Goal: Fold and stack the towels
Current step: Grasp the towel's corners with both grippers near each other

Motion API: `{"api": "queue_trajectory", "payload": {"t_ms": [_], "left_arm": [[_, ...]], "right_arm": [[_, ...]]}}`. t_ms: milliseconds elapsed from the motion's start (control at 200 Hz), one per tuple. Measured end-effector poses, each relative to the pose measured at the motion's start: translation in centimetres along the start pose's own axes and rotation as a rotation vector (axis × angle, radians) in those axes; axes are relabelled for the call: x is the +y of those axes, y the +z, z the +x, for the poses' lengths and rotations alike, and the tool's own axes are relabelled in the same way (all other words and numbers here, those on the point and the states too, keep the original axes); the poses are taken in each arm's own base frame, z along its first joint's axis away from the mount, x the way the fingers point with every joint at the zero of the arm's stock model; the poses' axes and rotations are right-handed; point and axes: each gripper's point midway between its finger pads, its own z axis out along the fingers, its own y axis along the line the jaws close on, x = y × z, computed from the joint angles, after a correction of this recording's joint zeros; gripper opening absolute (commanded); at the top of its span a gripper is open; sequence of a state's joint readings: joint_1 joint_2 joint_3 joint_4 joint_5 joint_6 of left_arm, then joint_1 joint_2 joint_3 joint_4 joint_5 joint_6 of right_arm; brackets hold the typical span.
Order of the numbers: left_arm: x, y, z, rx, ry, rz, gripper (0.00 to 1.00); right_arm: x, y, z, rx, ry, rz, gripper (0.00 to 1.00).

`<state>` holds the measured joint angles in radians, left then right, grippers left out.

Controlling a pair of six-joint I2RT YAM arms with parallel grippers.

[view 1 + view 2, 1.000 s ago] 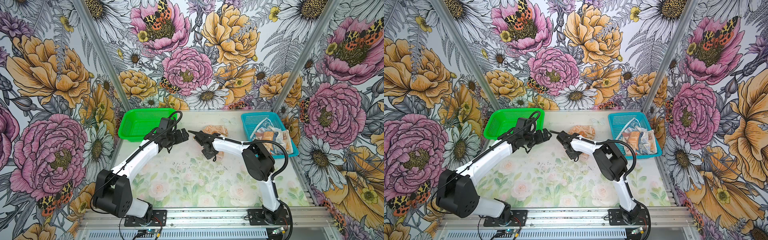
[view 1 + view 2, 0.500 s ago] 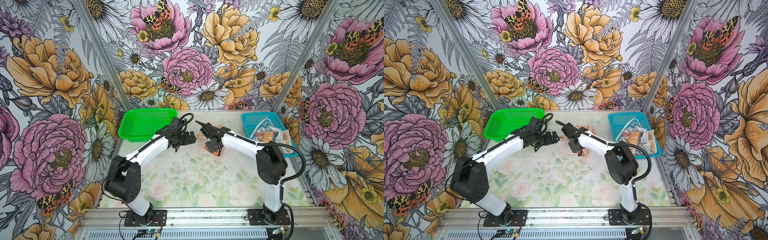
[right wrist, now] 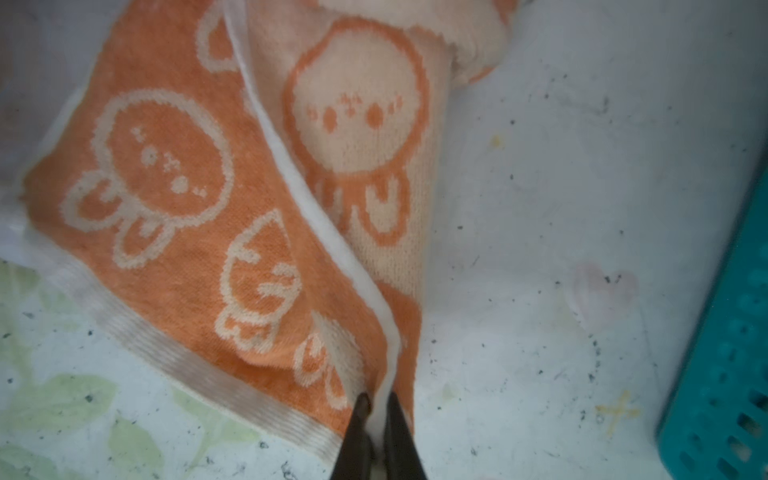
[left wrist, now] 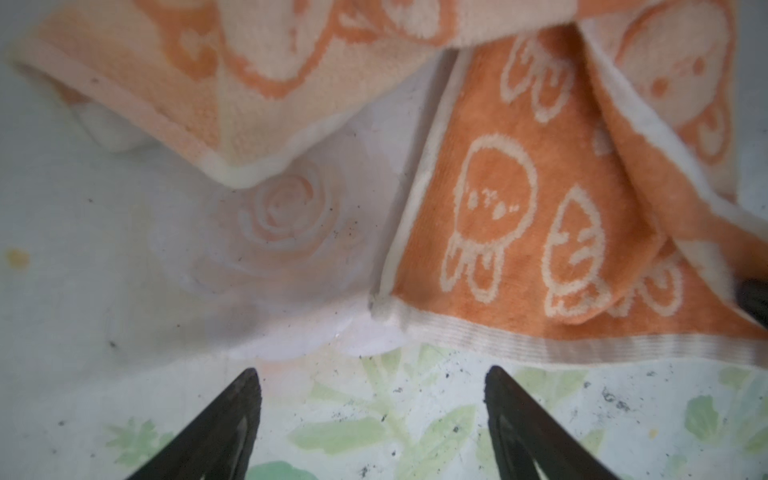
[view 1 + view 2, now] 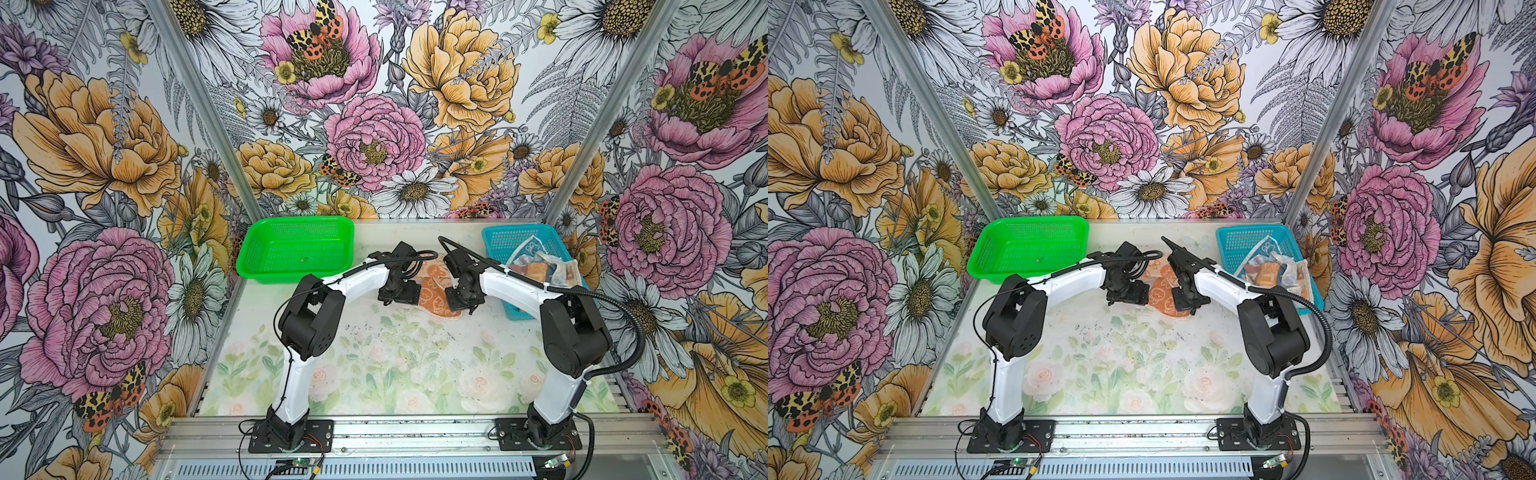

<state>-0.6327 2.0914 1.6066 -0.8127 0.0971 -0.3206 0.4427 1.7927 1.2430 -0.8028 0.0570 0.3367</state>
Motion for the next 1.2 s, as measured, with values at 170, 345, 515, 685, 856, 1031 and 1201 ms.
{"api": "queue_trajectory", "payload": {"t_ms": [170, 345, 515, 685, 856, 1031, 1201], "left_arm": [[-0.3, -0.6, -1.3, 0.009, 0.039, -0.027, 0.68], [-1.0, -1.2, -1.4, 0.038, 0.081, -0.044, 0.67], [-1.5, -0.8, -0.6, 0.099, 0.111, -0.061, 0.67], [-1.6, 0.2, 0.3, 0.152, 0.112, -0.077, 0.67], [-1.7, 0.7, 0.6, 0.181, 0.081, -0.069, 0.61], [-1.9, 1.2, 0.7, 0.193, 0.049, -0.060, 0.59], [-1.6, 1.4, 0.6, 0.199, 0.015, -0.051, 0.57]], "right_arm": [[-0.1, -1.0, -0.4, -0.042, 0.041, -0.049, 0.10], [0.2, -1.3, -0.9, -0.067, 0.056, -0.084, 0.11], [0.5, -1.3, -1.0, -0.071, 0.065, -0.108, 0.11], [0.7, -1.3, -1.3, -0.078, 0.075, -0.133, 0.11], [0.7, -1.8, -1.1, -0.084, 0.081, -0.160, 0.11], [1.0, -2.7, -0.3, -0.095, 0.081, -0.197, 0.11], [1.2, -3.4, 0.5, -0.104, 0.079, -0.223, 0.11]]}}
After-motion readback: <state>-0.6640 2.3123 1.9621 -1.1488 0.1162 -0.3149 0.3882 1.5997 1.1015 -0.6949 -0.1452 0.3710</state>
